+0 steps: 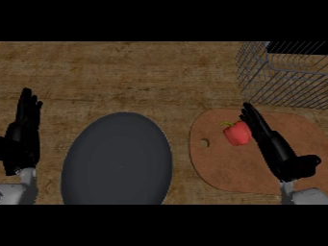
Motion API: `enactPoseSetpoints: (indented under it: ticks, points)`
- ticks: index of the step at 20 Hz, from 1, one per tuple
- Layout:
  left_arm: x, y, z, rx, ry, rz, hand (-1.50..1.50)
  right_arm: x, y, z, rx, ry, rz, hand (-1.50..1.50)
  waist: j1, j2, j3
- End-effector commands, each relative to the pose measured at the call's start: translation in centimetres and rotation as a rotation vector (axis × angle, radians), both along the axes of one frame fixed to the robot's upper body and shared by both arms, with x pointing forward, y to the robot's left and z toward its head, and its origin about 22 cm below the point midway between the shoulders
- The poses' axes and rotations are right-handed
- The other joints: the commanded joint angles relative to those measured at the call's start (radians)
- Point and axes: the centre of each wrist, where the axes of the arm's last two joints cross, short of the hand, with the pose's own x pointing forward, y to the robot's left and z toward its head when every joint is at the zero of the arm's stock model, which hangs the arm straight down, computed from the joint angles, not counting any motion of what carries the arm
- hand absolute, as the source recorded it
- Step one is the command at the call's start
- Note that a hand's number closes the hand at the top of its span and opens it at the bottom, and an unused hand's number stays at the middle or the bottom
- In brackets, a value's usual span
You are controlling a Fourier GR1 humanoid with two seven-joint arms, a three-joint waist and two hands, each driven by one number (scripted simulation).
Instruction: Pick the bell pepper from the cutting board and place it in the basket
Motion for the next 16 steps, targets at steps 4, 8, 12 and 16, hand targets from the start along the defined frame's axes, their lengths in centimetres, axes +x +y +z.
enactPoseSetpoints:
  ticks: [4,8,12,16]
  points:
    - [-2.6,-1.1,-5.6,-0.092,0.353,-0.141,0.00,4.7,6.7,8.4,-0.027,-0.230,0.482,1.50,0.035,-0.016,0.024]
    - [-4.6,-2.4,-7.9,-0.111,0.553,-0.247,0.00,3.3,11.7,11.6,-0.153,-0.379,0.965,1.50,0.071,-0.021,0.025]
    - [-5.1,0.3,-8.2,-0.130,0.618,-0.213,0.00,-0.5,15.3,9.6,-0.222,-0.452,1.011,-1.50,-0.008,-0.034,0.026]
    - [-6.8,-0.7,-8.5,-0.135,0.641,-0.189,0.00,-1.2,13.8,11.4,-0.472,-0.538,0.892,-1.50,-0.032,-0.045,0.026]
